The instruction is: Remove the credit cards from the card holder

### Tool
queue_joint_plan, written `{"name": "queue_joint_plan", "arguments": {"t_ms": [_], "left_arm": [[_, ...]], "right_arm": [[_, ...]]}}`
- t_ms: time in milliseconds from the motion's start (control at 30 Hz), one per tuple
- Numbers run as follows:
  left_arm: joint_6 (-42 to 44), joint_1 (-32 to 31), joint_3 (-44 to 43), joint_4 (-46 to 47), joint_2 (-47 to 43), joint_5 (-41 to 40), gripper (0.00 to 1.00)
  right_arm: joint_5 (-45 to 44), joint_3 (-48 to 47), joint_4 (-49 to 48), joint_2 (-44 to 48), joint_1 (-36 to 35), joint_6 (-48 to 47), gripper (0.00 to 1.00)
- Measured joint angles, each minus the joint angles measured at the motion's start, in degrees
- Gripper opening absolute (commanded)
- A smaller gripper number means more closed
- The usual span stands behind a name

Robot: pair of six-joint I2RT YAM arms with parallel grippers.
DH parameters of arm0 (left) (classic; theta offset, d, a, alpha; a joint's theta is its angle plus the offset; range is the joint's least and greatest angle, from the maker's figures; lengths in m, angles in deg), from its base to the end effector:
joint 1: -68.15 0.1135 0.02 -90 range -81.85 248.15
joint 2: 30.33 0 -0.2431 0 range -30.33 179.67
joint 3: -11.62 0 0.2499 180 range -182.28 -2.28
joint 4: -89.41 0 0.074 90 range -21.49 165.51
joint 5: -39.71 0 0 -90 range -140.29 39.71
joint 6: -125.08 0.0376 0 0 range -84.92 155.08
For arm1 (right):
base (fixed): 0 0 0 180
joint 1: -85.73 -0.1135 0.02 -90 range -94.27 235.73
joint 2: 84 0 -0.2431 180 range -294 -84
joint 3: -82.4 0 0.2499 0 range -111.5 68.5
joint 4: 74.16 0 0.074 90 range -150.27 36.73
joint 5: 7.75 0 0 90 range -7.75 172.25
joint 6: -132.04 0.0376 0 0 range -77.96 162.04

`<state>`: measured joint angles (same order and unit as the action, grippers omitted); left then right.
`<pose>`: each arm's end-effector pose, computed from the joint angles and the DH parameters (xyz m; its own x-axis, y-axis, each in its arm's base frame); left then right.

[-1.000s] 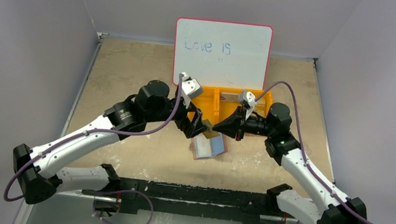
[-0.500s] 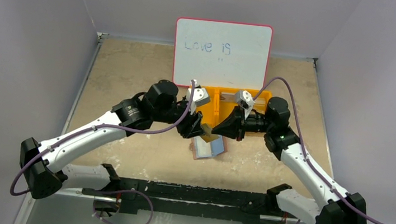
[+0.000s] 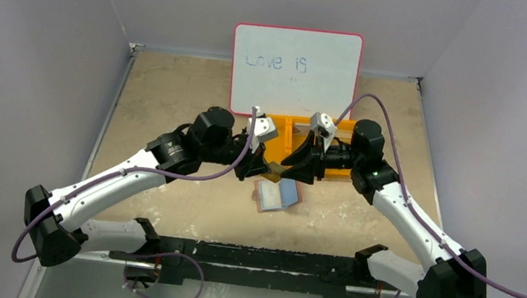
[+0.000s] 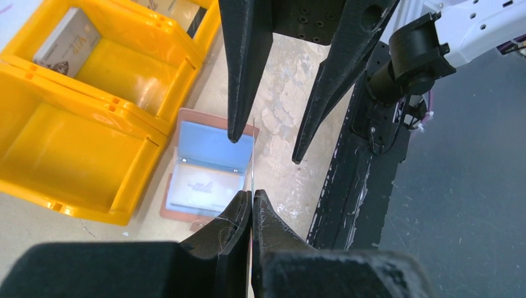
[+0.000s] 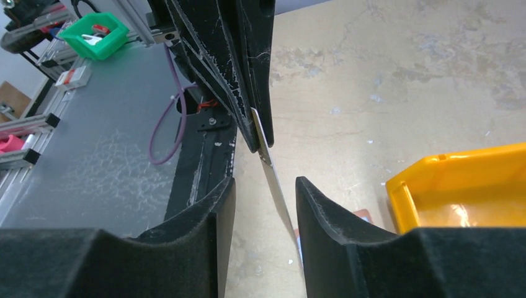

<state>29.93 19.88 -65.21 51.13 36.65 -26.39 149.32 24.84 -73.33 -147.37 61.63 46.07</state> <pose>0.1660 -0.2090 0.3284 -0.3981 0.3231 -0.8585 0.8873 0.3732 -0.2710 0.2120 0.1328 0.2953 -0.1752 -0.0484 -0.9834 -0.9843 -0.0145 0.1760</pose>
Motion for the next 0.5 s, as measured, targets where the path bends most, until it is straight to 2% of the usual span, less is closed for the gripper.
{"name": "queue_joint_plan", "arguments": {"t_ms": [100, 200, 267, 400, 500], "left_arm": [[-0.83, 0.0, 1.51, 2.08, -1.7, -0.35, 0.0], [-1.9, 0.09, 3.02, 4.02, -3.52, -0.35, 0.0], [-2.58, 0.15, 3.28, 4.96, -3.98, -0.33, 0.0], [-3.43, 0.15, 3.8, 7.04, -4.02, -0.35, 0.0], [-3.89, 0.17, 4.22, 7.63, -4.02, -1.01, 0.0]], "right_arm": [[0.07, -1.27, 0.35, -0.13, -0.02, -0.42, 0.5], [0.59, -2.54, 0.35, -1.2, -0.02, -0.79, 0.48], [1.4, -3.58, 0.35, -2.62, -0.02, -1.11, 0.42], [2.67, -5.09, 0.55, -5.16, -0.02, -1.81, 0.22], [3.52, -6.05, 2.03, -6.03, -0.04, -2.78, 0.2]]}}
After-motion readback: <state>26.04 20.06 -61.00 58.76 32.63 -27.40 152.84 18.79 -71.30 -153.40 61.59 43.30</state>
